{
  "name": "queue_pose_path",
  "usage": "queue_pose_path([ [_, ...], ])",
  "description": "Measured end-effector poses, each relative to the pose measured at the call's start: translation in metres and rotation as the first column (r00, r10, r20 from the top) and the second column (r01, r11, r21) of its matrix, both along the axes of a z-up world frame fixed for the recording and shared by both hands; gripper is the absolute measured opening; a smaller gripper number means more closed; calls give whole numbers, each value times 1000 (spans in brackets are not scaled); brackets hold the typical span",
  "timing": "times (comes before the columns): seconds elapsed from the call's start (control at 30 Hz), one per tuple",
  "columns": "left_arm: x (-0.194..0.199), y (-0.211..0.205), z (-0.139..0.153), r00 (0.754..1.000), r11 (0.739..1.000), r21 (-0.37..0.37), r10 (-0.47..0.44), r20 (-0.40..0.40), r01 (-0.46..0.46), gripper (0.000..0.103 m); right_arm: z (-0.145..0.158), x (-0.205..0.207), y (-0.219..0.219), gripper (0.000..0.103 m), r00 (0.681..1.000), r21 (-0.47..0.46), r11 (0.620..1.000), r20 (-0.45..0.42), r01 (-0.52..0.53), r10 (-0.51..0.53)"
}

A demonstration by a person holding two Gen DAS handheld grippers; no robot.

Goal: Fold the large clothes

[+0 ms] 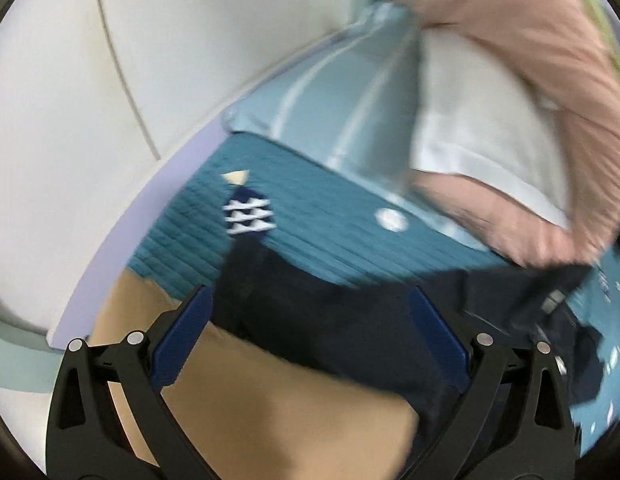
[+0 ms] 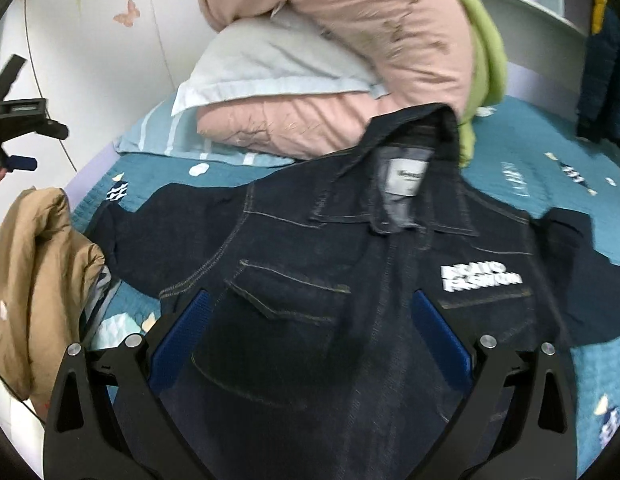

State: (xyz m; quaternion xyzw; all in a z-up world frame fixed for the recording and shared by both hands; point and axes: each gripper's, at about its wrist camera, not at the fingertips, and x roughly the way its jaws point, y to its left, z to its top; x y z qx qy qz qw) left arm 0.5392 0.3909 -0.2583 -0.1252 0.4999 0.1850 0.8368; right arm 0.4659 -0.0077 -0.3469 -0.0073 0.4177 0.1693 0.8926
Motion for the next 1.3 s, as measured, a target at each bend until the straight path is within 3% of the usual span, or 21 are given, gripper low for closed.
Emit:
queue_pose_path([
  [0.13,31,32,-36,989,999,11,48,-137,-47,98,-17,15,18,96,1000,-2,1000,-14,-26,26],
  [0.23,47,56,-72,956,996,42,90,-278,-82,98,-30,25,24,96,999,-9,999,-31,-35,35],
  [0.27,51,67,-88,936,993,69,117,-333,-99,98,-35,28,24,96,999,-7,999,-40,-37,37],
  [0.33,48,87,-109,913,985,61,170,-370,-159,98,-40,31,26,96,998,-1,999,-50,-40,40],
  [0.4,42,96,-126,905,983,57,183,-384,-174,98,-45,32,27,96,998,-4,999,-53,-44,44],
  [0.57,37,102,-149,913,988,28,151,-378,-151,98,-54,37,30,96,996,-8,998,-70,-56,55],
  [0.77,43,100,-161,936,988,-99,75,-343,-116,97,-58,39,36,96,995,-21,997,-65,-75,74],
  [0.83,47,90,-170,936,987,-144,17,-353,-72,88,-58,41,40,96,995,-23,996,-62,-80,79],
  [0.87,49,86,-175,931,986,-157,-5,-366,-57,76,-57,42,42,96,995,-25,996,-61,-83,81],
  [0.97,51,81,-182,926,990,-128,2,-378,-54,73,-56,44,50,96,994,-37,994,-53,-102,100],
  [1.03,48,79,-178,936,992,-113,15,-351,-58,53,-55,46,56,96,992,-39,992,-47,-117,115],
  [1.1,50,76,-165,955,988,-147,6,-295,-52,23,-52,48,60,96,990,-25,991,-45,-135,133],
  [1.17,45,70,-157,968,986,-162,-11,-251,-31,10,-48,52,64,96,988,-5,989,-40,-146,146],
  [1.27,45,58,-126,988,988,-157,-22,-152,-2,9,-48,64,70,95,987,6,988,-44,-153,153],
  [1.3,40,56,-115,993,986,-167,-15,-114,-4,9,-52,70,73,90,985,8,987,-61,-161,161],
])
